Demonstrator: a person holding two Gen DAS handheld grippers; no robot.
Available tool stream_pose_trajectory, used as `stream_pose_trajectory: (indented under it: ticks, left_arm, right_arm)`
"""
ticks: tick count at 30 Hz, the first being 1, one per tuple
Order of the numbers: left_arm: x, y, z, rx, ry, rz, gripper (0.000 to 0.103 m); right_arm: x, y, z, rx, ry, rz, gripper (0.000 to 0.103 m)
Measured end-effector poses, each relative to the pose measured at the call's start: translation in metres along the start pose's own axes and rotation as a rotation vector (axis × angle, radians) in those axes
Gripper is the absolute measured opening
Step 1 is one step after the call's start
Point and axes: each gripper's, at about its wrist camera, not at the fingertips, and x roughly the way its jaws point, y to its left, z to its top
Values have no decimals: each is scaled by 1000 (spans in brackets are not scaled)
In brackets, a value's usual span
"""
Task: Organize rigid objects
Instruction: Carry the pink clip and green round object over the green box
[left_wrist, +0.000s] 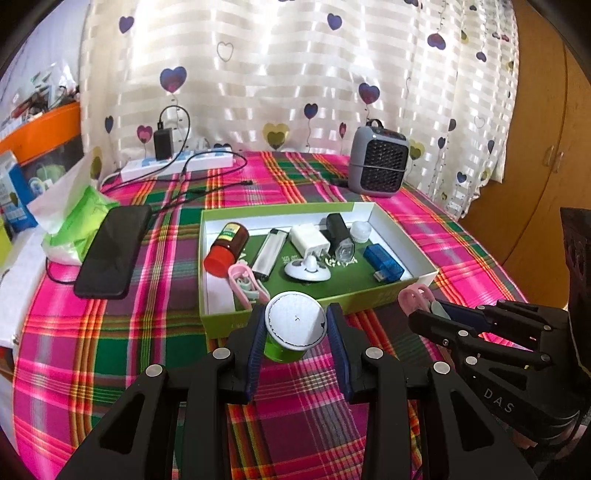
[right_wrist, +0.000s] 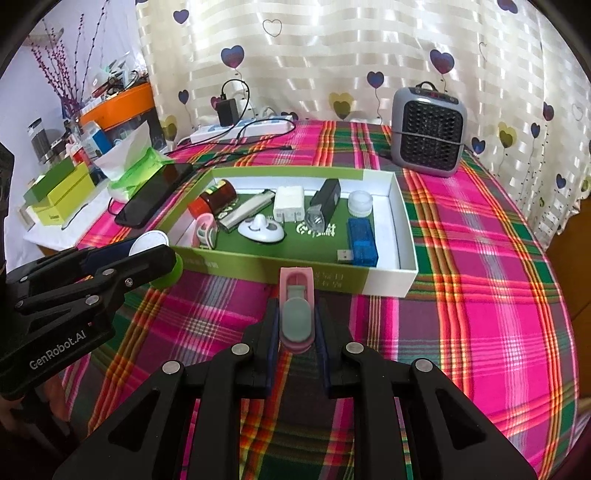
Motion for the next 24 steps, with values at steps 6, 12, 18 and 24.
stream_pose_trajectory:
  ticks: [6, 12, 18, 24]
  left_arm:
    - [-5, -1, 5, 6, -14, -4, 32]
    - [-9, -2, 10, 10, -28, -5, 32]
    - [-9, -2, 12, 12, -30, -6, 32]
    - [-5, -2, 21, 8, -33, -10, 32]
  right_arm:
    - [-7, 0, 5, -5, -16, -7, 18]
    - [-11, 0, 9, -10, -28, -12, 18]
    - [-13, 0, 14, -10, -36, -11, 18]
    - [-10, -4, 23, -11, -46, -10, 18]
